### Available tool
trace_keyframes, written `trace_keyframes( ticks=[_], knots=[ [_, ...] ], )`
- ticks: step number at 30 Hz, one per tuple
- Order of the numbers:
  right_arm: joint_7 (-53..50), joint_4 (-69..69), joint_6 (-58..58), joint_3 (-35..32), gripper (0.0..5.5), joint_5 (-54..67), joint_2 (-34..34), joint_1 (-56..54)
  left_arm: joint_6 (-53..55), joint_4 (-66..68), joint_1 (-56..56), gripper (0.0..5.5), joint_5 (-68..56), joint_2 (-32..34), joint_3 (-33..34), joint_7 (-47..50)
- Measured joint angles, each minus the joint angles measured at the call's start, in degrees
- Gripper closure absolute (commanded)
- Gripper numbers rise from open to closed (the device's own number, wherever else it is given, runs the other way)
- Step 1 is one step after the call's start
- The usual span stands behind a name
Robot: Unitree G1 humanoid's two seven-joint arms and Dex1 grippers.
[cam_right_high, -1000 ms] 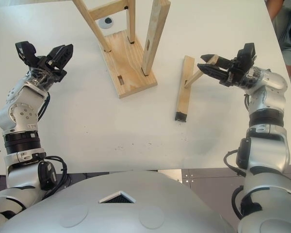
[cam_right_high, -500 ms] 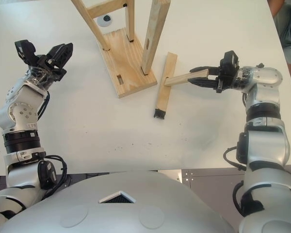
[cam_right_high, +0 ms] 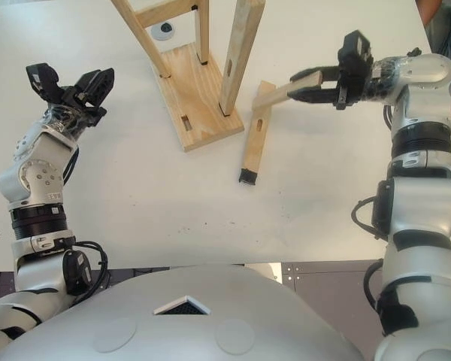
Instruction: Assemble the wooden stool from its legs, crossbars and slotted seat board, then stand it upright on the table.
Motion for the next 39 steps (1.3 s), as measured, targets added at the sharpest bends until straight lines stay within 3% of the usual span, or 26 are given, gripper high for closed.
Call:
trace_keyframes(
  ticks=[8,19,27,39],
  knots=[
    [0.49,-4.74,5.04,6.51,4.21,-1.26,-1.81,-0.71,-0.36,-6.59,2.49,3.43,2.21,-4.81,-0.87,6.57],
    [0.49,0.76,1.23,13.10,4.21,-2.59,-3.65,-6.41,-0.21,-14.88,9.61,3.43,2.34,-10.32,-1.58,11.81],
    [0.49,4.54,-3.47,13.78,4.21,-5.35,-3.48,-8.81,-1.21,-15.31,11.35,3.43,3.96,-12.10,-3.40,12.28],
    [0.49,4.17,3.66,14.13,4.21,-2.06,-3.26,-8.88,-1.71,-14.10,11.39,3.43,4.56,-13.24,-3.23,12.16]
  ],
)
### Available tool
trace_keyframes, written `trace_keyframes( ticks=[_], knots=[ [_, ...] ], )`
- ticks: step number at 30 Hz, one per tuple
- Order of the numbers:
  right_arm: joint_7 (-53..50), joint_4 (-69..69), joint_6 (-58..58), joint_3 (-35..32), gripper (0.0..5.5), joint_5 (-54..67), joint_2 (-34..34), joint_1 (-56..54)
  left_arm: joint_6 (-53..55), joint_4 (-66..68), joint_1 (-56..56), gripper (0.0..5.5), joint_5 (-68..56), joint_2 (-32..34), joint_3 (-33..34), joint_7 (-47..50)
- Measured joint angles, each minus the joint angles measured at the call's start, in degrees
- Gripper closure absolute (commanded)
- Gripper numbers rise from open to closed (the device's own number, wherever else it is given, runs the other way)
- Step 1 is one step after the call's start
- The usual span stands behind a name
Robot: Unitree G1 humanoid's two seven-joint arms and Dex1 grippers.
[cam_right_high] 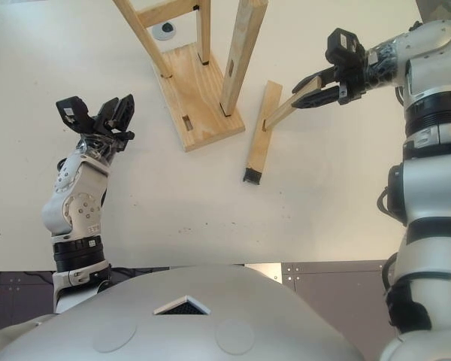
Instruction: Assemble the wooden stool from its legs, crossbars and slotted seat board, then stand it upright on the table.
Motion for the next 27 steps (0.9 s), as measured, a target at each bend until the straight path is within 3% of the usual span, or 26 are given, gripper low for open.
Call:
trace_keyframes(
  ticks=[18,27],
  knots=[
    [0.00,-1.02,2.94,-1.63,4.21,0.82,0.16,0.30,-0.99,1.22,-0.60,3.43,0.15,-0.30,-0.30,-0.12],
    [0.00,-0.29,-1.21,-1.76,4.21,-1.39,0.13,1.60,-1.08,1.33,-1.11,3.43,0.17,-0.34,-0.36,-0.19]
  ],
)
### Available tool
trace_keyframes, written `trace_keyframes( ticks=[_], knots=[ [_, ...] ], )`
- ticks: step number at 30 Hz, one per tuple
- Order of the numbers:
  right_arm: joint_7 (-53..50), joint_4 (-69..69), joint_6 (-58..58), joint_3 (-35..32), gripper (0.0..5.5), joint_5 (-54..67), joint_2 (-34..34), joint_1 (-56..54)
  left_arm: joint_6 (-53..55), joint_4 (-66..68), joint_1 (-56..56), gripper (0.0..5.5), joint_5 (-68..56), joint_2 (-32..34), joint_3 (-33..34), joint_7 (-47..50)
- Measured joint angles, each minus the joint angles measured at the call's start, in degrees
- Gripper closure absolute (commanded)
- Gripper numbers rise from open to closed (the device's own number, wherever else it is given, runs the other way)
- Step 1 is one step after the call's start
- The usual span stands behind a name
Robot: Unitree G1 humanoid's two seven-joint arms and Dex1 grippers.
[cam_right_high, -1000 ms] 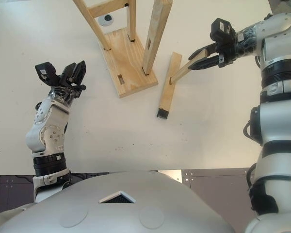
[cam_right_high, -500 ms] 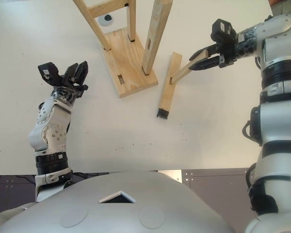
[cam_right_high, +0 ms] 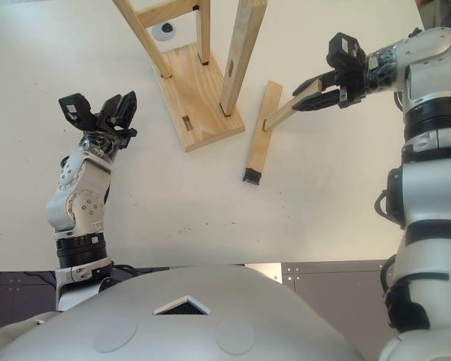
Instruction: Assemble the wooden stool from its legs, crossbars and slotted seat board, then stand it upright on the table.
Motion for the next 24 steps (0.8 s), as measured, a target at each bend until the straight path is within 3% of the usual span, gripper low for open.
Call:
trace_keyframes(
  ticks=[10,24],
  knots=[
    [-1.10,-2.70,12.90,-1.79,4.21,-0.77,4.42,-0.76,-0.70,0.00,0.70,3.43,0.39,-0.60,-0.29,0.21],
    [-1.18,-3.50,8.06,-2.75,4.21,-5.05,4.07,-1.26,-1.15,0.81,0.78,3.43,0.51,-0.50,-0.52,0.18]
  ],
)
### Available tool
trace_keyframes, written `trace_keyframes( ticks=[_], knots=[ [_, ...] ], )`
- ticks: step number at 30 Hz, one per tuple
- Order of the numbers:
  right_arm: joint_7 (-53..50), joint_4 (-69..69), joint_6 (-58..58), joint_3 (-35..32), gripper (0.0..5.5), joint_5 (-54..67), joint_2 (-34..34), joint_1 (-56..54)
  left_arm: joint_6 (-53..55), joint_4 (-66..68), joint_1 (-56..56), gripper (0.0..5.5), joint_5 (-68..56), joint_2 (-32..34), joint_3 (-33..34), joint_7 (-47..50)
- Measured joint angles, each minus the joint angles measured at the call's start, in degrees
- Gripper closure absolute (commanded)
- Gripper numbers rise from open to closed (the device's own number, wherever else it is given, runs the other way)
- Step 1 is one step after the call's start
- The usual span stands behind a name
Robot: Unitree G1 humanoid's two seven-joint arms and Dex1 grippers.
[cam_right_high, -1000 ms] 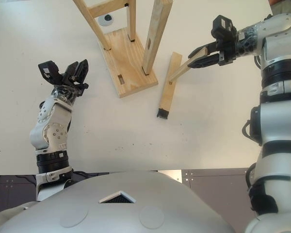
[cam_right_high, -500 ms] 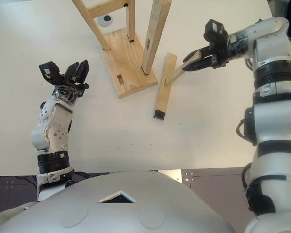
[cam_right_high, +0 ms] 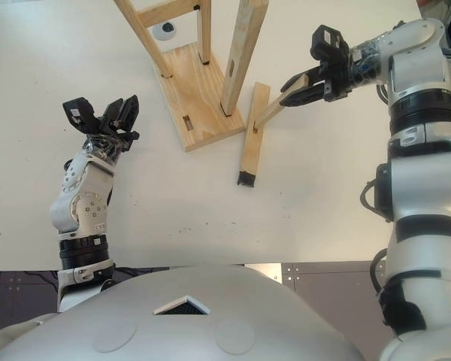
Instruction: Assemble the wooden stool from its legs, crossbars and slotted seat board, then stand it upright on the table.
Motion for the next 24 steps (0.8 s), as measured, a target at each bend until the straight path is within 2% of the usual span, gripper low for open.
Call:
trace_keyframes(
  ticks=[18,24],
  knots=[
    [1.12,-3.91,3.59,-0.77,4.21,0.89,-0.06,2.70,-0.02,-0.03,0.19,3.43,0.39,0.10,-0.11,-0.14],
    [-0.87,-7.65,0.89,-0.86,4.21,0.53,-0.21,5.20,0.15,-0.04,0.09,3.43,0.40,0.61,-0.38,-0.75]
  ],
)
